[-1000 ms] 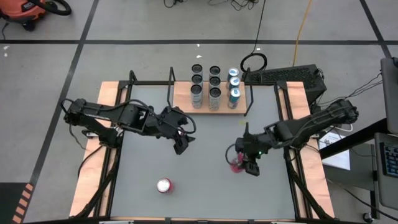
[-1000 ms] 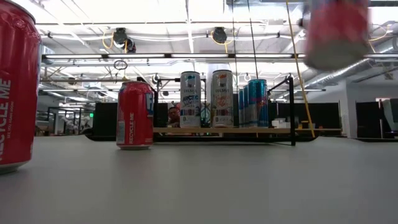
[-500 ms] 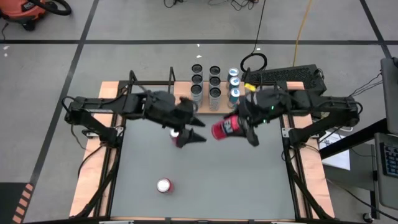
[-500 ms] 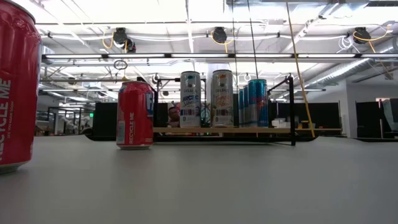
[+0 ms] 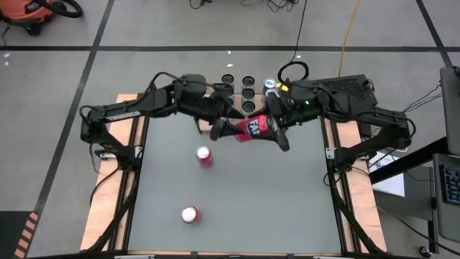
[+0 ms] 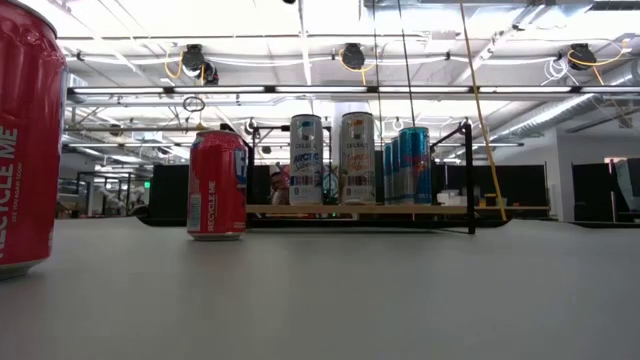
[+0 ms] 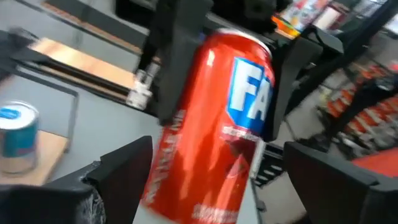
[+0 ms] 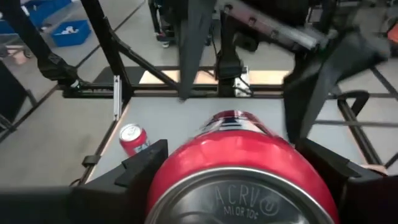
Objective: Place canned beverage on shelf
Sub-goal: Put the middle right red soda can on the shelf
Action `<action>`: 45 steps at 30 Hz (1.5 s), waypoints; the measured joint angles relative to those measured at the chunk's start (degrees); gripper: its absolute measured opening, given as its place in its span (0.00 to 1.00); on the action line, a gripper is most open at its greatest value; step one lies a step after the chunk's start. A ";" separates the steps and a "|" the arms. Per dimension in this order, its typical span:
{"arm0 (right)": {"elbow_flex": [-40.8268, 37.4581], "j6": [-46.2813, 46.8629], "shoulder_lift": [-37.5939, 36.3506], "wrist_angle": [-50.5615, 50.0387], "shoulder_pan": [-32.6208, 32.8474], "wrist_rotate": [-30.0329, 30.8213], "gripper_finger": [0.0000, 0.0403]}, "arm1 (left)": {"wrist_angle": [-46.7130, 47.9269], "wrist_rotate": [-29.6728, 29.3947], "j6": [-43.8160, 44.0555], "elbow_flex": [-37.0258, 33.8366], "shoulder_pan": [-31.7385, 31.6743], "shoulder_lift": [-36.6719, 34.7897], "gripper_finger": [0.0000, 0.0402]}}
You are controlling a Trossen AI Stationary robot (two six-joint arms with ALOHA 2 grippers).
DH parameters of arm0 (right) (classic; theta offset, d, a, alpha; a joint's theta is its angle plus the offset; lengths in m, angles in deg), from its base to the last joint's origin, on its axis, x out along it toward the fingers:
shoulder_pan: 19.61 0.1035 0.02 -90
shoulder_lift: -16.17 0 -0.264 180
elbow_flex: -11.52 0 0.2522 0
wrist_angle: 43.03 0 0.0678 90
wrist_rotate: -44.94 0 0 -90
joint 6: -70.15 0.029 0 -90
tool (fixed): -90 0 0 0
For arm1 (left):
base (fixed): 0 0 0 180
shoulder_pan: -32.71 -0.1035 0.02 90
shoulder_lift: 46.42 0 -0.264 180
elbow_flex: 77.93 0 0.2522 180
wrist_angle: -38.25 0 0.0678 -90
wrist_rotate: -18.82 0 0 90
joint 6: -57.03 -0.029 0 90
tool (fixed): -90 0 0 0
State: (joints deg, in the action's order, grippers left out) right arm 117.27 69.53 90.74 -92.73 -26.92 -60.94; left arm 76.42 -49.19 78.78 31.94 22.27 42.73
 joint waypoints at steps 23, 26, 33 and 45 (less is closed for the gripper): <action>0.00 -1.04 3.84 6.73 -6.32 -9.21 0.66 | 2.90 6.15 -1.60 0.00 -1.52 3.68 0.80; 0.00 -0.12 3.91 6.35 -6.32 -9.17 0.68 | 3.37 6.57 -1.30 0.00 -1.52 3.62 0.76; 0.02 5.27 3.91 6.32 -5.75 -9.58 0.76 | 3.45 6.54 -0.81 0.00 -1.48 2.88 0.74; 0.04 26.43 1.82 14.22 -5.75 -9.56 0.87 | 2.43 5.05 0.37 -0.02 -1.36 -1.36 0.74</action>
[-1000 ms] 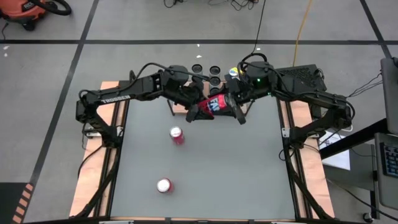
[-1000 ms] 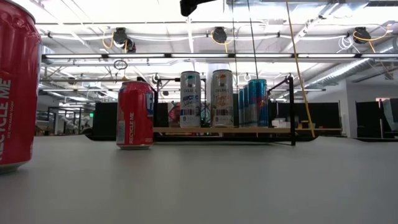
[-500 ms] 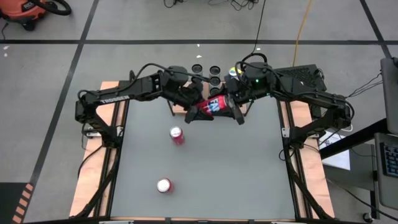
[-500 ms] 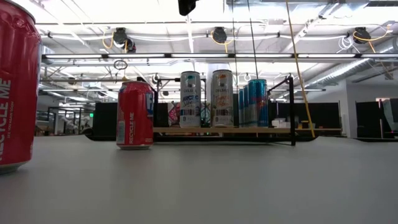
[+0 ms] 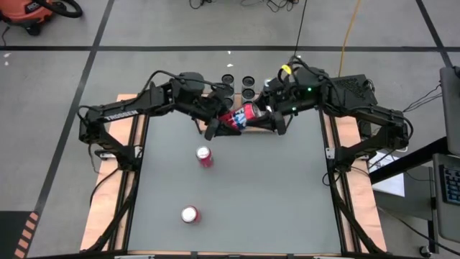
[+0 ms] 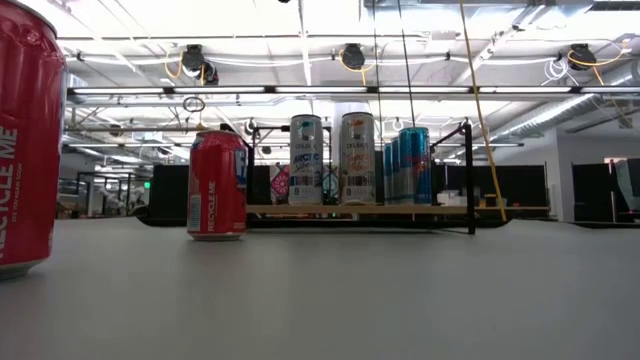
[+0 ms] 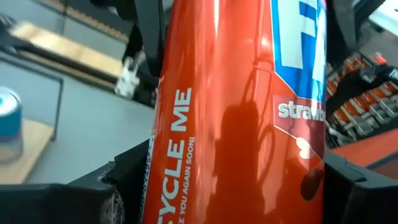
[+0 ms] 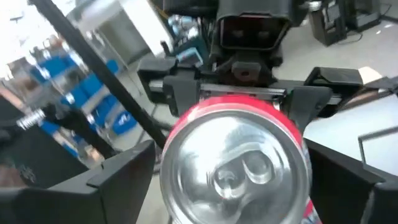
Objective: Place canned beverage on shelf
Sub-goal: Put the middle right red soda can on the shelf
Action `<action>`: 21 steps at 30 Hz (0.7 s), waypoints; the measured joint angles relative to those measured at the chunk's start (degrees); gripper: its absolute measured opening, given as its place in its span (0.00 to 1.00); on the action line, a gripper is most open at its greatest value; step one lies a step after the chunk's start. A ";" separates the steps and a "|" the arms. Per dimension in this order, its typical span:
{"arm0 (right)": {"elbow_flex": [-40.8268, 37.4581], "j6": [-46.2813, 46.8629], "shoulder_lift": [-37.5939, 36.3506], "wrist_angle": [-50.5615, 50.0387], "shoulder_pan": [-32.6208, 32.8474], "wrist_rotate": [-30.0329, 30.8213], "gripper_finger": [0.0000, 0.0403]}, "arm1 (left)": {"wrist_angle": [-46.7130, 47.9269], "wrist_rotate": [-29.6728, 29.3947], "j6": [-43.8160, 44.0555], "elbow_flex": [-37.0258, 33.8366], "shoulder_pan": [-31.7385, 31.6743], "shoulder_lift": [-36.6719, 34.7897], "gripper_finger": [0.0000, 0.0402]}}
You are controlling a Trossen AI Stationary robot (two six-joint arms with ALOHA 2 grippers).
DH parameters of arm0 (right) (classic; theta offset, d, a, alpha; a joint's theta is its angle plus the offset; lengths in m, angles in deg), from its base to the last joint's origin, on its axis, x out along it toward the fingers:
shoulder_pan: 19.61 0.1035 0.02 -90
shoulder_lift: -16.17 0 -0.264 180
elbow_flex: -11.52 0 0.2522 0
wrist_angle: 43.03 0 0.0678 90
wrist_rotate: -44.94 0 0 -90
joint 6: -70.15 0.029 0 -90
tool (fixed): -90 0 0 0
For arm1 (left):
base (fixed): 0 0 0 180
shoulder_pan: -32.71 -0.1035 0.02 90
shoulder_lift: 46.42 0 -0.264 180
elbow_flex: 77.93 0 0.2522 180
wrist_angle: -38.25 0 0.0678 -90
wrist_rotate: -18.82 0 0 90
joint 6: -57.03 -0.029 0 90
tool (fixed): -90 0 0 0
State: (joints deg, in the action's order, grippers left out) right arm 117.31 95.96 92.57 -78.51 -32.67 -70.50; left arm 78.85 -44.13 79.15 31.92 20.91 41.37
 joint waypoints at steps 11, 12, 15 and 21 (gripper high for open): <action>0.00 2.29 -1.33 9.52 1.11 10.92 0.87 | -11.53 -17.98 -0.59 0.02 1.27 -2.69 0.74; 0.00 1.84 -1.33 11.13 1.14 12.43 0.87 | -13.15 -20.31 -0.64 0.02 1.51 -2.75 0.74; 0.00 1.09 -1.19 15.83 1.14 16.66 0.87 | -17.26 -27.50 -2.89 0.02 2.65 -2.75 0.74; 0.00 -1.66 -0.75 21.06 -0.04 19.32 0.87 | -22.76 -41.48 -9.27 0.09 4.12 -2.21 0.74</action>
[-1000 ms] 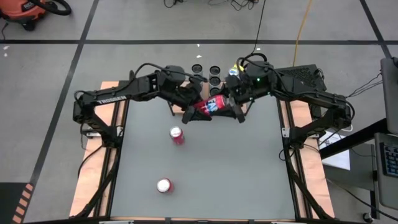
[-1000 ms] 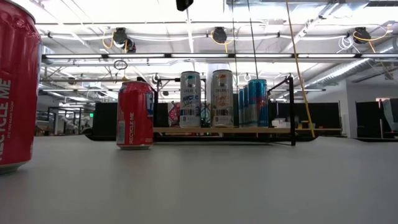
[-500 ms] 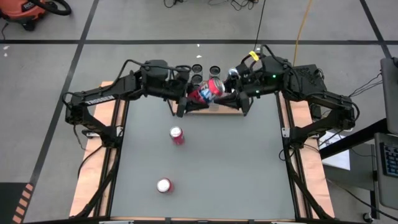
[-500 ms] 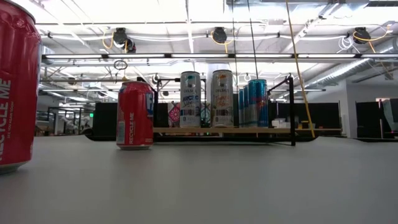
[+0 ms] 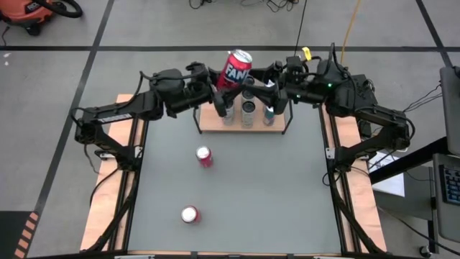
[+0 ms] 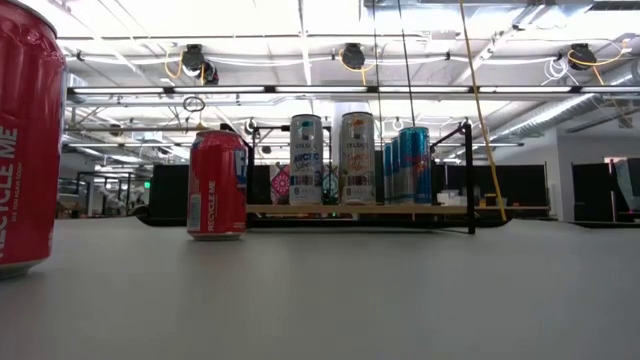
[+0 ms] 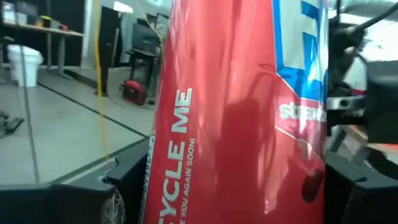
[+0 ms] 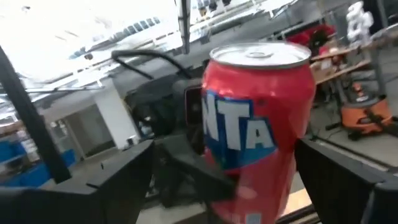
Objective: Place canned beverage on shelf
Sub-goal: Put the middle right red soda can on the shelf
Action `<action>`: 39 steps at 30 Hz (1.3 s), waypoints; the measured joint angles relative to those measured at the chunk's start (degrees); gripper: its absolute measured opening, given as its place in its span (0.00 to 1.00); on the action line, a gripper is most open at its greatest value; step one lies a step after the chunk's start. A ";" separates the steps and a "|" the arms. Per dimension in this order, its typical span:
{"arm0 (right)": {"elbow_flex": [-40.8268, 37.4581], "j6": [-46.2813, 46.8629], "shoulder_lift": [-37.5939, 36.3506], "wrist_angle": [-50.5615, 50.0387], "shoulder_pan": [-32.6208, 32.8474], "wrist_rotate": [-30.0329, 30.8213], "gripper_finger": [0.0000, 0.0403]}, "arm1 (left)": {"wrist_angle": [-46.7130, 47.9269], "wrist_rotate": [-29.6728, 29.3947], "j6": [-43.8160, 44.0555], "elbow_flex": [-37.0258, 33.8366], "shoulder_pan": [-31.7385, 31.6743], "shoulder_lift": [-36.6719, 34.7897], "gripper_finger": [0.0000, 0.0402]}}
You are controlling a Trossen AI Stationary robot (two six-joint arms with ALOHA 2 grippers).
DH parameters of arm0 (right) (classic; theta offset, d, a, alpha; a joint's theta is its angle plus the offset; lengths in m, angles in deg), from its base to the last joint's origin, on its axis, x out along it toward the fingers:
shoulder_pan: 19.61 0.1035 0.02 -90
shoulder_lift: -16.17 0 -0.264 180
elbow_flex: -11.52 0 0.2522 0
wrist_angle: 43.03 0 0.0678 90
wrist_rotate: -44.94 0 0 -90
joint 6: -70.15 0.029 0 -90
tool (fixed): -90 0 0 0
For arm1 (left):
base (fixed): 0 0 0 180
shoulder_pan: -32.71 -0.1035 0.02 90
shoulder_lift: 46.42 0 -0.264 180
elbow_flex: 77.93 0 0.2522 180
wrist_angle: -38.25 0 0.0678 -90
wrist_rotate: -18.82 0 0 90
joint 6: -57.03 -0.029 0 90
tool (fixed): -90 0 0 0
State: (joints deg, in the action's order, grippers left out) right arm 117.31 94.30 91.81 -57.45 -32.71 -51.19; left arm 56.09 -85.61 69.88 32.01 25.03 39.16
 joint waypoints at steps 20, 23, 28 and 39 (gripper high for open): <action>-0.04 0.64 6.40 11.81 -4.26 -10.18 0.73 | -5.96 -0.21 0.85 -0.02 1.07 2.75 0.74; -0.04 0.39 6.38 11.82 -4.32 -10.20 0.69 | -5.85 -0.22 1.42 -0.02 1.05 2.75 0.75; -0.07 0.34 6.42 11.97 -4.62 -10.56 0.65 | -4.05 0.57 2.05 0.00 0.99 2.57 0.80; -0.09 1.06 5.83 12.58 -4.76 -11.08 0.64 | -3.35 8.58 6.43 0.02 0.87 2.54 0.90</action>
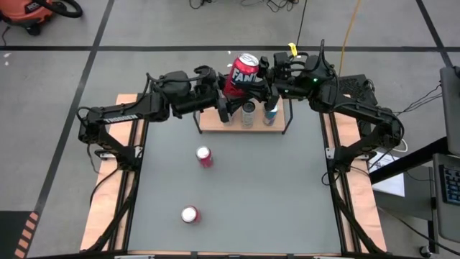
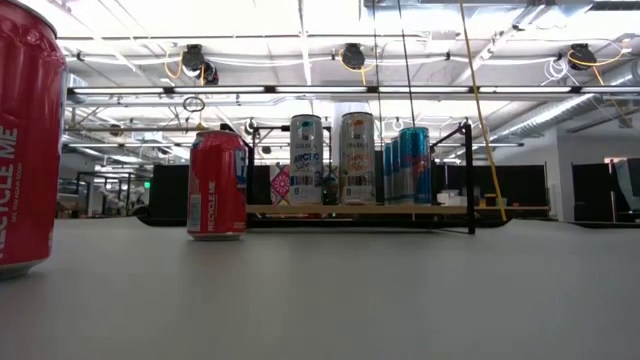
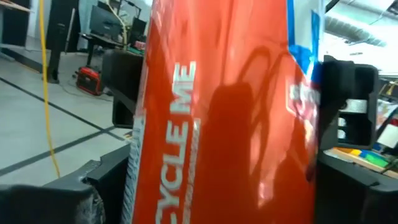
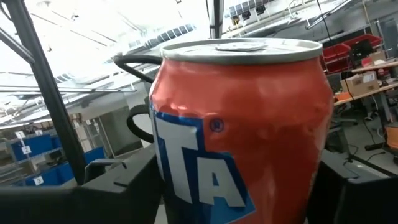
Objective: Place canned beverage on shelf
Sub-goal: Put the middle right red soda can on the shelf
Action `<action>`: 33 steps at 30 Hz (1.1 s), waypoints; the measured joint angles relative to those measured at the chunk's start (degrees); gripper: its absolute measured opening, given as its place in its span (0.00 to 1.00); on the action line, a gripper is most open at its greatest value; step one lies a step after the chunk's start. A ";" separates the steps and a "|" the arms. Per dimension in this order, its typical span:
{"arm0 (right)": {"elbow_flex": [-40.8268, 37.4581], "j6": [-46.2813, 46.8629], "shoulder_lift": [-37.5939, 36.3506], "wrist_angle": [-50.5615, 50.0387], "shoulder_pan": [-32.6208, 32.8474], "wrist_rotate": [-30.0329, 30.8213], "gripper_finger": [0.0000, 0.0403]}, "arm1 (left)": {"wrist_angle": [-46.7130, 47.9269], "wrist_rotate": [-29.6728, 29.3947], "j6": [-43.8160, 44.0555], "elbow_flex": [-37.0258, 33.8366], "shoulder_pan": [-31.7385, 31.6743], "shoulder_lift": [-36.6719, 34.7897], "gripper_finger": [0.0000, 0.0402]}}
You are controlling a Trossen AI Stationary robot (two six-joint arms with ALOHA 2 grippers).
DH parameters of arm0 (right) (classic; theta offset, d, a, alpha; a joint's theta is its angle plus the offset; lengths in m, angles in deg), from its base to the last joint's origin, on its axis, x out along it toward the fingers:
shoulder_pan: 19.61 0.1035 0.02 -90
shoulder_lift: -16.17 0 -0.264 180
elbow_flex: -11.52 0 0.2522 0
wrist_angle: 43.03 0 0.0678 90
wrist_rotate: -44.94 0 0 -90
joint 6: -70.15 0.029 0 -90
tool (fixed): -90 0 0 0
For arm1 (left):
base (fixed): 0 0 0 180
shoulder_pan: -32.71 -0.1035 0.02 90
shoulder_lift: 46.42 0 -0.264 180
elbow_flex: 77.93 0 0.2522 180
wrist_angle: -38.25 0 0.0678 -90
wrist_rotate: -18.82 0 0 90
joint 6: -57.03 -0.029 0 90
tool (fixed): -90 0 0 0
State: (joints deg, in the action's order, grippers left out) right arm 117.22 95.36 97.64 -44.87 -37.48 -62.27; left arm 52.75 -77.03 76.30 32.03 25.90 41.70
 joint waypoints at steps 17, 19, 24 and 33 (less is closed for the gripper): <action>0.09 -0.96 -3.06 -7.91 -2.78 -2.66 0.64 | 17.74 2.21 2.99 0.00 0.16 -8.99 0.99; 0.09 -1.30 -3.02 -11.10 -2.76 -4.80 0.64 | 19.69 1.74 3.03 0.00 0.09 -10.39 0.99; 0.09 -4.34 -2.62 -22.33 -1.39 -8.38 0.64 | 19.42 1.99 2.96 0.02 -0.56 -11.69 0.99; 0.04 -6.00 -1.90 -27.74 3.36 -8.29 0.64 | 21.05 12.86 3.98 0.00 -3.94 -8.13 0.99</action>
State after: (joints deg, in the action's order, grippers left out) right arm 117.27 89.36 95.74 -72.61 -34.11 -70.56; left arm 73.80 -64.17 80.29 32.03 21.96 33.57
